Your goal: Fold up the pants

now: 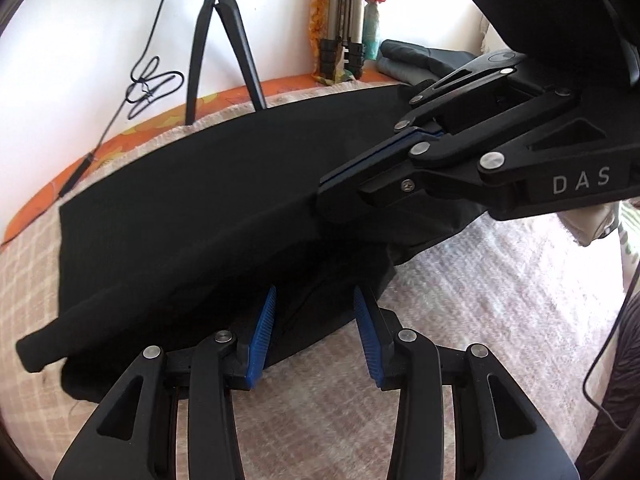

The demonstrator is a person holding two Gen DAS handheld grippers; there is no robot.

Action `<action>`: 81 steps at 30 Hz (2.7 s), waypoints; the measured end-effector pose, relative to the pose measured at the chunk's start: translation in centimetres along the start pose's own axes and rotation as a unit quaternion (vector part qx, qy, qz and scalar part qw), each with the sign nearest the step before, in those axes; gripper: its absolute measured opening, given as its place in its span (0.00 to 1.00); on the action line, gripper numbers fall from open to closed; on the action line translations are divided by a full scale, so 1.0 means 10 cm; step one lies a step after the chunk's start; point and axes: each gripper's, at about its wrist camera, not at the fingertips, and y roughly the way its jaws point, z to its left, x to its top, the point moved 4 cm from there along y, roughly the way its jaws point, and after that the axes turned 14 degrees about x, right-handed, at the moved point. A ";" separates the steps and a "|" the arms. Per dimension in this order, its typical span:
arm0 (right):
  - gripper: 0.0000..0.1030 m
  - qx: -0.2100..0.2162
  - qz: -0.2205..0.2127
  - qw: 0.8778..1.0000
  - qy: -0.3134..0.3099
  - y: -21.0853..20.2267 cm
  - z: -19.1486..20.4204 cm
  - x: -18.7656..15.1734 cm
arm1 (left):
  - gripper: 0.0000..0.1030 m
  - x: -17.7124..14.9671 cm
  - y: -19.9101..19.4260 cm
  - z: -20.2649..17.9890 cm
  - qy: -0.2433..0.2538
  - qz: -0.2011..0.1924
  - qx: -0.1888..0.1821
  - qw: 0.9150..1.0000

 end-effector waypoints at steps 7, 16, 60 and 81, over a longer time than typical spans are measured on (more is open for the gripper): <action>0.37 0.002 -0.030 0.999 0.030 -0.25 -0.04 -0.18 | 0.37 -0.23 -0.22 -0.30 0.045 0.019 -0.043 0.998; 0.41 -0.119 -0.157 0.964 0.180 -1.57 -0.79 -1.03 | 0.37 -0.15 -0.74 -0.20 0.053 -0.032 0.025 0.998; 0.43 -0.172 -0.205 0.921 0.284 -1.84 -2.24 -0.89 | 0.38 0.50 -0.32 -0.50 0.053 -0.060 0.067 0.995; 0.16 -0.208 -0.132 0.934 0.260 -1.67 -2.28 -0.99 | 0.38 0.68 -0.24 -0.80 0.060 -0.059 0.037 0.996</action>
